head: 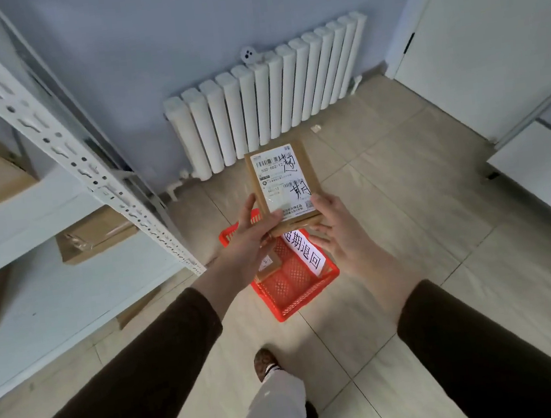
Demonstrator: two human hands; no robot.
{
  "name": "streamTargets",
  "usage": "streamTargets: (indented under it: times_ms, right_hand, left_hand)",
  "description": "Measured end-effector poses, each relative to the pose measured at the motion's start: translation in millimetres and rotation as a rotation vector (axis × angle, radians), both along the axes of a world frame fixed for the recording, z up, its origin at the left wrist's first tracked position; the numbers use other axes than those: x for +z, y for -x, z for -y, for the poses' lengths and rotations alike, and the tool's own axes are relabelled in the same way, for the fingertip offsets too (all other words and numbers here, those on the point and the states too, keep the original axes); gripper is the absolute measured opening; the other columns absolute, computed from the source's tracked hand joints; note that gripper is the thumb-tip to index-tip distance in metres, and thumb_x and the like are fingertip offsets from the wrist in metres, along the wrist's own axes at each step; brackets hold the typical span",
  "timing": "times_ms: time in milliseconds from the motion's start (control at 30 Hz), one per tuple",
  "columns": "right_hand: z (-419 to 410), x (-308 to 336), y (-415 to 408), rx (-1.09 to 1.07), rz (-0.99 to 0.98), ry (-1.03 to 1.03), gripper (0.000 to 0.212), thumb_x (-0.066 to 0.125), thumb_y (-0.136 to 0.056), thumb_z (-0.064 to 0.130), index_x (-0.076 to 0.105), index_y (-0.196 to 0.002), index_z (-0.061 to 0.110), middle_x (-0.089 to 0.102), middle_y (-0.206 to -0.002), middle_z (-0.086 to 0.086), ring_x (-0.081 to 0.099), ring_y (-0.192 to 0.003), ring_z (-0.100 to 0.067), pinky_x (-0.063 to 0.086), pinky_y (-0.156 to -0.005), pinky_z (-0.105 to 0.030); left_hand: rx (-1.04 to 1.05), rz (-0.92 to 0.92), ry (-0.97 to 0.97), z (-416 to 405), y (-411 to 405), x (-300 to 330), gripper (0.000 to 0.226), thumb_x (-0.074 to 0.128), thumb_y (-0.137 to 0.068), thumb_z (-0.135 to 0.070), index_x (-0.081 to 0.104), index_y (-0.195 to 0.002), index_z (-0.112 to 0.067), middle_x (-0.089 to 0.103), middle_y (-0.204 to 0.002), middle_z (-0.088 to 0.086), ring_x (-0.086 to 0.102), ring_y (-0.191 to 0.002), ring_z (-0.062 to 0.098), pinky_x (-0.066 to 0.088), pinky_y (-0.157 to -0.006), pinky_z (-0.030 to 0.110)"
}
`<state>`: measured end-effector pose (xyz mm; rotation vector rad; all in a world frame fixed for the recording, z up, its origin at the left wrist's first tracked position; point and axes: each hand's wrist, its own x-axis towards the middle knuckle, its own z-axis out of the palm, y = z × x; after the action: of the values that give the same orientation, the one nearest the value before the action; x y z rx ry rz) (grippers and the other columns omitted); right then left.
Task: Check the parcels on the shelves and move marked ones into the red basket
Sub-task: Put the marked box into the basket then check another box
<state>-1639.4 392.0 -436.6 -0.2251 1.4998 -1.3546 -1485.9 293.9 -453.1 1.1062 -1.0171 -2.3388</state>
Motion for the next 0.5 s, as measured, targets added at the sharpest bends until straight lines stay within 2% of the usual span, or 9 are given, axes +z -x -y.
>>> streamTargets:
  times_ms: [100,167,233,333,367,433,467,500]
  right_hand:
    - [21,-34,21,-0.016,0.023,-0.011,0.036,0.067,-0.098,0.039,0.055,-0.130,0.029,0.070,-0.128,0.000,0.064,-0.123,-0.019,0.046,-0.109,-0.040]
    - [33,-62,34,-0.056,0.046,-0.046,0.066,0.074,-0.089,0.048,0.049,-0.145,0.024,0.060,-0.144,-0.002,0.059,-0.134,-0.024,0.053,-0.102,-0.038]
    - [43,-87,42,-0.140,0.156,-0.096,0.083,0.083,-0.077,0.055,0.052,-0.146,0.023,0.064,-0.142,-0.004,0.060,-0.133,-0.023,0.056,-0.095,-0.035]
    - [54,-126,51,-0.198,0.305,-0.133,0.079,0.084,-0.071,0.056,0.063,-0.137,0.020,0.074,-0.127,-0.004,0.066,-0.123,-0.020,0.052,-0.100,-0.036]
    - [56,-141,56,-0.195,0.325,-0.134,0.076,0.082,-0.072,0.055,0.064,-0.136,0.019,0.076,-0.121,-0.003,0.069,-0.115,-0.017,0.051,-0.098,-0.036]
    - [61,-172,66,-0.184,0.366,-0.120,0.064,0.077,-0.079,0.052,0.066,-0.132,0.017,0.080,-0.103,0.001,0.074,-0.089,-0.012,0.052,-0.090,-0.035]
    - [63,-190,72,-0.178,0.383,-0.125,0.056,0.076,-0.084,0.049,0.067,-0.129,0.017,0.081,-0.096,0.001,0.074,-0.084,-0.012,0.052,-0.087,-0.034]
    - [67,-206,78,-0.168,0.402,-0.133,0.049,0.075,-0.088,0.045,0.068,-0.127,0.016,0.082,-0.093,0.000,0.074,-0.086,-0.014,0.053,-0.086,-0.035]
  left_hand:
    - [0.023,0.018,-0.057,19,28,-30,0.090,0.077,-0.088,-0.010,0.031,-0.159,-0.042,0.071,-0.134,0.009,0.070,-0.117,0.024,0.055,-0.094,0.037]
    - [0.064,0.024,-0.102,29,48,-50,0.097,0.080,-0.083,-0.011,0.029,-0.161,-0.041,0.067,-0.139,0.010,0.065,-0.126,0.028,0.053,-0.098,0.039]
    - [0.129,0.041,-0.145,33,66,-72,0.097,0.080,-0.084,-0.009,0.030,-0.161,-0.040,0.066,-0.139,0.010,0.063,-0.126,0.027,0.052,-0.098,0.038]
    - [0.214,0.078,-0.195,32,90,-115,0.087,0.076,-0.089,-0.003,0.035,-0.159,-0.035,0.067,-0.137,0.012,0.070,-0.111,0.024,0.062,-0.073,0.030]
    - [0.239,0.086,-0.214,31,97,-131,0.085,0.076,-0.090,-0.002,0.037,-0.157,-0.034,0.067,-0.137,0.013,0.071,-0.111,0.026,0.063,-0.073,0.031]
    - [0.298,0.096,-0.250,30,109,-167,0.081,0.075,-0.089,0.000,0.040,-0.154,-0.032,0.067,-0.137,0.013,0.070,-0.117,0.030,0.062,-0.090,0.040]
    - [0.327,0.100,-0.267,29,115,-186,0.077,0.075,-0.089,0.000,0.043,-0.152,-0.032,0.068,-0.135,0.013,0.069,-0.119,0.031,0.058,-0.101,0.045]
    - [0.352,0.103,-0.281,28,120,-207,0.073,0.076,-0.089,-0.002,0.045,-0.149,-0.030,0.070,-0.134,0.012,0.069,-0.121,0.031,0.054,-0.108,0.048]
